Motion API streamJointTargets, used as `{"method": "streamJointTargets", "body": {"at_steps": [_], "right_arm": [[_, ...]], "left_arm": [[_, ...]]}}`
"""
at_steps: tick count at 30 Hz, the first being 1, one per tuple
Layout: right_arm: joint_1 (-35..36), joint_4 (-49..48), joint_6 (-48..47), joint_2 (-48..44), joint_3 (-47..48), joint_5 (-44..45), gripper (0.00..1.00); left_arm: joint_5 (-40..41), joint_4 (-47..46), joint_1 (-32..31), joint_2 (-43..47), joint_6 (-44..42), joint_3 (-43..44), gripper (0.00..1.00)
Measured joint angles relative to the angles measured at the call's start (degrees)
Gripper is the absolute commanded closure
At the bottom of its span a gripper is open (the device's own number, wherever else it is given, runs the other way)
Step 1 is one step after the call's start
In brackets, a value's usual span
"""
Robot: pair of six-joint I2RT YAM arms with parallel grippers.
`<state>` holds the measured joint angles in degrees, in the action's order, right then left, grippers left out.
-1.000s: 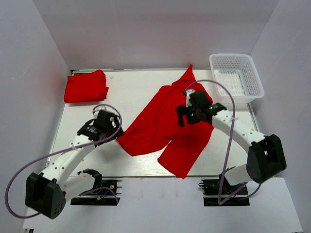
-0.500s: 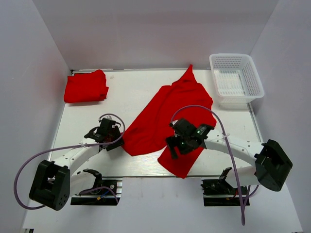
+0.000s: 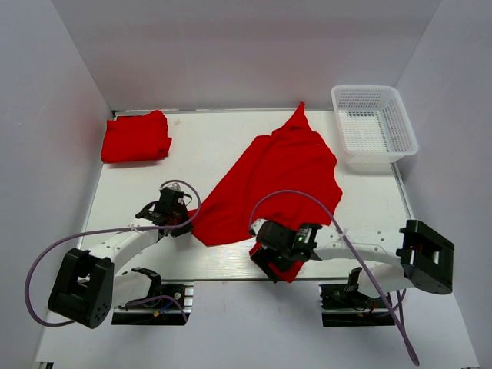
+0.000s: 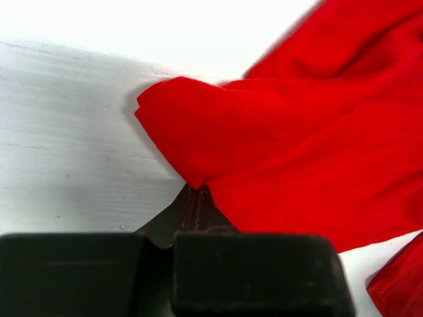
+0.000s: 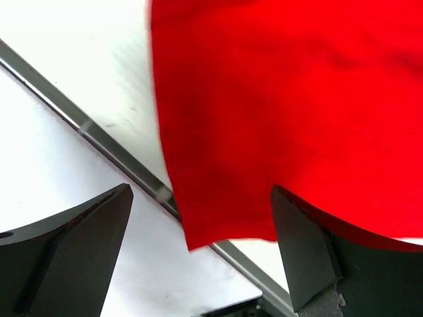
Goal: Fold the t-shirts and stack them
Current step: Flatten out the tshirt
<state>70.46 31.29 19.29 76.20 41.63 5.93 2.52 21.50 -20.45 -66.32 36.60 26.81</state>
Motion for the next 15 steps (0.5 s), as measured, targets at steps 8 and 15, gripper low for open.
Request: {"method": "streamJointTargets", "body": {"at_steps": [8,15], "right_arm": [[6.1,-4.7,-0.9,5.4,0.2,8.3,0.13],[7.5,-8.0,3.5,6.2,-0.1,11.8,0.59]], "left_arm": [[0.4,1.0,0.0,0.0,-0.7,1.6,1.00],[0.4,2.5,0.0,0.0,-0.8,2.4,1.00]]}}
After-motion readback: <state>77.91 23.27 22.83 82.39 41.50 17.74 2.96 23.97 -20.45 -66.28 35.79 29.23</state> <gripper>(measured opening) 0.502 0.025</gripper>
